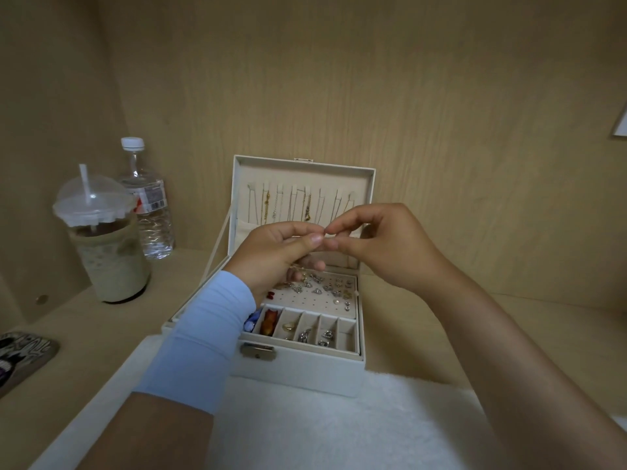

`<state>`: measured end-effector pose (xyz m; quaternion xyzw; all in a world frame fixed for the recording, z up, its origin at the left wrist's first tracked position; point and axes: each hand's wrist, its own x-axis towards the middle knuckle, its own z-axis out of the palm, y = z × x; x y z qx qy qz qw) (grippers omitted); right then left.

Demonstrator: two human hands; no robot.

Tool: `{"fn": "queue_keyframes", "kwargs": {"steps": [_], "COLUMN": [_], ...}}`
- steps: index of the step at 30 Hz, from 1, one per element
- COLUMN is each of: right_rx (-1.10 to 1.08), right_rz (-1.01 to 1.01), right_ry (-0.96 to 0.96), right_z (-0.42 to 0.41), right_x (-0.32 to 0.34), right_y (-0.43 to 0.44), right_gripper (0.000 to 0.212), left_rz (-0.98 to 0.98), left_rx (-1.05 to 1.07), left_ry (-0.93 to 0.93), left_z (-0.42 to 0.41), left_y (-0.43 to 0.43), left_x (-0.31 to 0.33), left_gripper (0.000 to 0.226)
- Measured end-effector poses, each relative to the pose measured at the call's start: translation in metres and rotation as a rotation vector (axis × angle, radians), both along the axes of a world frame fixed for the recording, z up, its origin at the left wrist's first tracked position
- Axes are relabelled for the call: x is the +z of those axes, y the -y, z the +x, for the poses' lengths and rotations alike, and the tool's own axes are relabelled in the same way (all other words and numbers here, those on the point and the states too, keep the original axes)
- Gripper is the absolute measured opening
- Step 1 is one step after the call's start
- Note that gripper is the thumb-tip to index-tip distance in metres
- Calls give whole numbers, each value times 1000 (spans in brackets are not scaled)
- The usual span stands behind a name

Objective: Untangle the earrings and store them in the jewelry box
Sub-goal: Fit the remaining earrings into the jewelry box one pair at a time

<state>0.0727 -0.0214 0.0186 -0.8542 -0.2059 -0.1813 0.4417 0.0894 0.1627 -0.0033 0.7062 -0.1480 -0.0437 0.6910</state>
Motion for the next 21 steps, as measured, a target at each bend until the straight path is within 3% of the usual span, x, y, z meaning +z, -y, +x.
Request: {"fn": "queue_keyframes", "kwargs": {"steps": [6,14,18,21], "right_rx": [-62,-72,-7,54], "right_rz": [-22,-16,-36,-207], "right_ry": [92,122,90,-25], "right_z": [5,3,2,2], "right_x": [-6,-5,-2,1], "right_y": [-1,-1,4,10], "right_gripper": [7,14,4,5], "left_rz": [-15,-156,46,444], "left_rx": [3,-29,-13,46], "left_ry": [-14,-207,-116,136], "left_z": [-6,-4,-5,-6], "left_y": [4,7,1,-6], "left_x": [3,2,4,3], "left_gripper": [18,20,13,9]}}
